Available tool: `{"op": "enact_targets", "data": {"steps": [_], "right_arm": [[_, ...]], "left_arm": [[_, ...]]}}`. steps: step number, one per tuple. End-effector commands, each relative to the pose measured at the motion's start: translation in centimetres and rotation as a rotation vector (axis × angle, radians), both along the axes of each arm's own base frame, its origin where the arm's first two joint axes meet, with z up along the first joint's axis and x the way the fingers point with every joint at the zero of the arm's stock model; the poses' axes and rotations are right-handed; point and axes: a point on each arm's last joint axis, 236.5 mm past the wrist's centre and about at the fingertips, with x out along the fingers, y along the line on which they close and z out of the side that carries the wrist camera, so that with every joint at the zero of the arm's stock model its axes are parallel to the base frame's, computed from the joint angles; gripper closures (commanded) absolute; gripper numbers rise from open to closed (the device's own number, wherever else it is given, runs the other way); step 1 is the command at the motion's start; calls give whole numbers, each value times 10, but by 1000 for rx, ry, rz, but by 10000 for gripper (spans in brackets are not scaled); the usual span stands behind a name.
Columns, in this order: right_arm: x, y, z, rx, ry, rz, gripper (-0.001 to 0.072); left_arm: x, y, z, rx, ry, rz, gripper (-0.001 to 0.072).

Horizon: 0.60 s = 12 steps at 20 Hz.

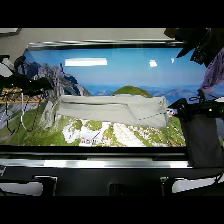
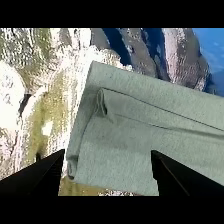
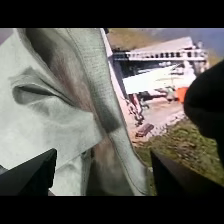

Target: Fold the clothes and pants, and hang the long-sleeved shirts on hangers.

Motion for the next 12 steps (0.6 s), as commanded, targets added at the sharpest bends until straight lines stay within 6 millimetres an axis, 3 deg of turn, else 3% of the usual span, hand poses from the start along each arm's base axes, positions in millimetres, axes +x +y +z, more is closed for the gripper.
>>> {"op": "enact_targets", "data": {"steps": [1,5,10,12], "right_arm": [[1,1,-14,16,2,13,59],[15,12,-18,-16,-39,26,60],[19,55,-36,-35,-14,113,70],[20,68,-40,-60,-17,152,231]], "left_arm": [[-5,-2,1,0,17,-8,80],[-5,-2,0,0,17,-8,80],[-5,-2,-2,-1,22,-8,80],[-5,-2,-2,-1,23,-8,80]]}}
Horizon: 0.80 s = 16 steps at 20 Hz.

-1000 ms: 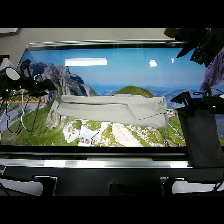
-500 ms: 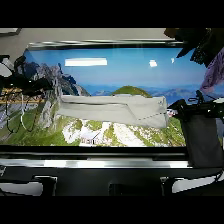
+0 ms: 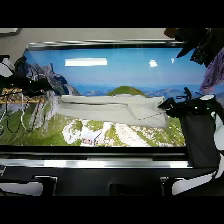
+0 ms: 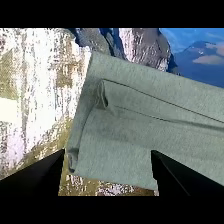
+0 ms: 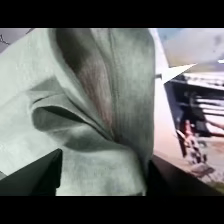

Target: Fold the clothes and pants, and hang the long-sleeved shirts on hangers.

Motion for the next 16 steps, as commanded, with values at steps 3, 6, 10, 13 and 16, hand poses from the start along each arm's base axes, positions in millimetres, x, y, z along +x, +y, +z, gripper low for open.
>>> {"op": "enact_targets", "data": {"steps": [3,6,10,13,16], "right_arm": [[2,25,-2,-39,-10,61,556],[15,18,35,-78,-99,19,676],[13,11,90,-123,-130,-46,676],[2,6,122,-158,-108,-38,676],[4,4,155,-169,-120,-42,676]], "left_arm": [[-2,-1,-1,-4,9,-3,101],[-14,-6,-6,-11,61,-21,312],[-20,-47,-28,-85,94,-58,690],[-13,-116,-44,-210,73,-100,691],[-6,-199,-62,-325,55,-131,691]]}}
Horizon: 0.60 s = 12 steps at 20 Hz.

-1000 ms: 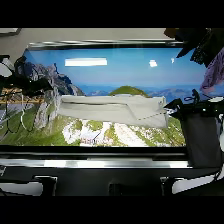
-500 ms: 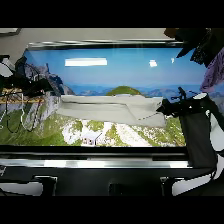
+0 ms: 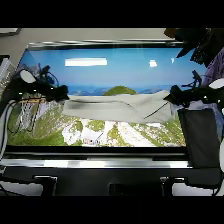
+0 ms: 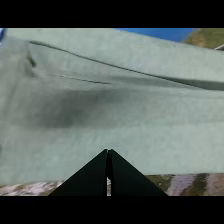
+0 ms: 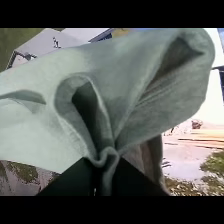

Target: Fold the clothes and pants, and hang the long-sleeved shirts on hangers.

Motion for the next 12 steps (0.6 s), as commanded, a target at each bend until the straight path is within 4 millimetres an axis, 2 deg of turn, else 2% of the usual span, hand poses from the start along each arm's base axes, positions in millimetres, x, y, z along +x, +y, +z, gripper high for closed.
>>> {"op": "enact_targets", "data": {"steps": [1,4,6,8,12], "right_arm": [[-3,-2,40,-13,9,-19,676],[3,-3,73,-11,-26,-31,676],[5,-3,92,-14,-50,-37,677],[5,-3,105,-16,-66,-40,676],[2,-2,119,-10,-68,-51,677]], "left_arm": [[7,-101,-17,-172,-22,-7,691],[-2,-183,-36,-292,-9,-8,692],[-10,-225,-46,-355,2,9,692],[-21,-258,-56,-401,24,27,692],[-33,-305,-65,-444,25,18,693]]}}
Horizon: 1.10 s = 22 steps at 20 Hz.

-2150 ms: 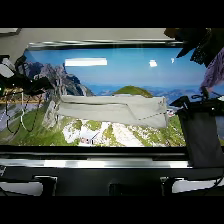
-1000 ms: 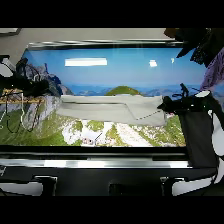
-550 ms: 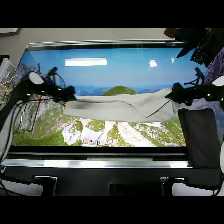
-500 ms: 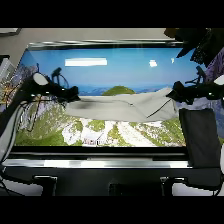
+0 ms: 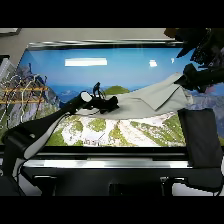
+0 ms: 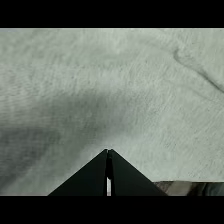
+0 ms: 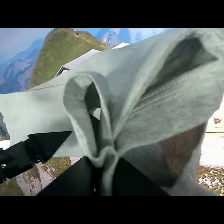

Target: Fold the clothes and pants, and hang the long-sleeved shirts on hangers.

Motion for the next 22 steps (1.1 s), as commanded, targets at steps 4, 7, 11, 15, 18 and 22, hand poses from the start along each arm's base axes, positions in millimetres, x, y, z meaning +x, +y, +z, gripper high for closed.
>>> {"op": "enact_targets", "data": {"steps": [4,7,11,15,18,22], "right_arm": [[-8,3,22,6,-12,-18,677],[-8,3,31,1,-39,-27,677],[-11,5,40,6,-54,-38,677],[-11,5,42,26,-44,-71,677],[-4,2,45,33,-64,-102,677],[5,4,52,89,-64,-178,677]], "left_arm": [[-3,-83,3,-100,-21,-14,693],[-2,-104,-6,-129,27,8,693],[3,-121,-10,-159,51,22,693],[-6,-144,-4,-187,58,2,694],[-18,-144,-7,-179,99,-48,694],[-18,-100,8,-111,108,-179,694]]}}
